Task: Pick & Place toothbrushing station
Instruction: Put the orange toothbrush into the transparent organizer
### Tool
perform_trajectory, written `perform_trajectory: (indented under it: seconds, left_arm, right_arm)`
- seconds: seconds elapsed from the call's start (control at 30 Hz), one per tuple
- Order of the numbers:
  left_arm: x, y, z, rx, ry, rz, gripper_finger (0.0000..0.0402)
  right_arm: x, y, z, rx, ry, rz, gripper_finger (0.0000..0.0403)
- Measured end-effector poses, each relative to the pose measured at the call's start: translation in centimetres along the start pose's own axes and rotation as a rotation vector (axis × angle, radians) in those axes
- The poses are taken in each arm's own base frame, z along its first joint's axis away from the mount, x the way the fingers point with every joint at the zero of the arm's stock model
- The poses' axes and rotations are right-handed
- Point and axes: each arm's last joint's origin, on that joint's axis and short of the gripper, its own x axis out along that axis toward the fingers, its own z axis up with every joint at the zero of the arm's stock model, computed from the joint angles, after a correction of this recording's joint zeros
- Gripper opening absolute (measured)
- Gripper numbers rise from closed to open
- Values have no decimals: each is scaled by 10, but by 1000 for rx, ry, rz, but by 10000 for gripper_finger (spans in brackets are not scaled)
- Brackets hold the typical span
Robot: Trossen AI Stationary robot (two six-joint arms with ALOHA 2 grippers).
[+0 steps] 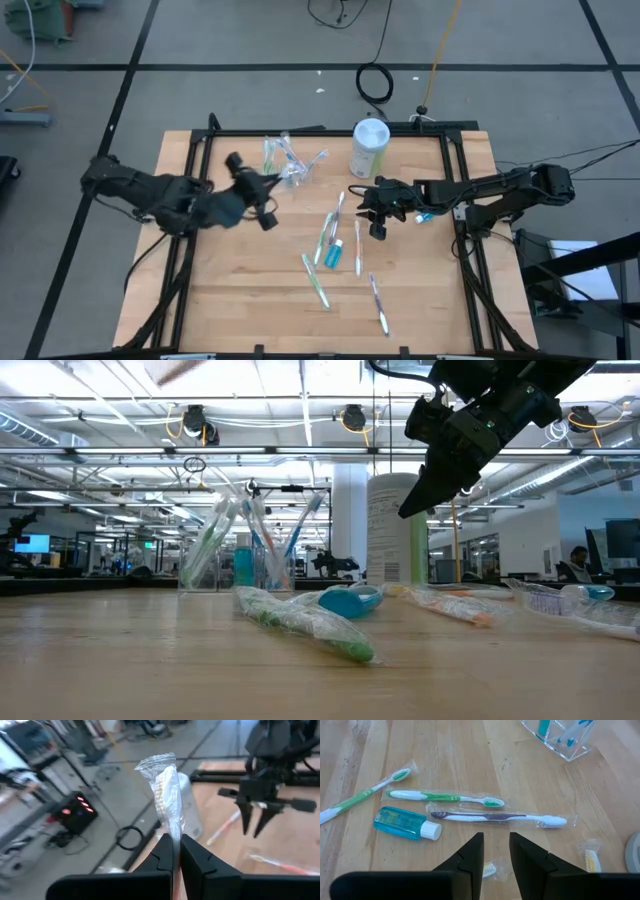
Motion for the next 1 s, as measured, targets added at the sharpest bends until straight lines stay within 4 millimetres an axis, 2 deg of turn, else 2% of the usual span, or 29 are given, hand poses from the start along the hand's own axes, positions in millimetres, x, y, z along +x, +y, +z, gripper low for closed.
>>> perform_trajectory:
  seconds: [0.13,0.2,0.33,0.47,0.67,0.8,1.0]
  left_arm:
    - [26,7,-10,-1,-53,-64,6]
    - [30,19,-10,-33,-120,-84,6]
    - [37,38,-24,-49,-200,-95,6]
    - [47,45,-53,-84,-249,-55,6]
    - [68,45,-98,-56,-384,-15,6]
    - [75,57,-118,-103,-483,45,6]
    - [84,70,-159,-134,-523,81,6]
  right_arm:
    - [0,0,0,0,-1,0,84]
    - [0,0,0,0,-1,0,84]
    - [0,0,1,0,-5,1,84]
    - [0,0,1,0,-9,1,84]
    - [0,0,3,1,-25,2,84]
    - [0,1,5,2,-48,5,84]
    - [0,1,6,4,-60,6,84]
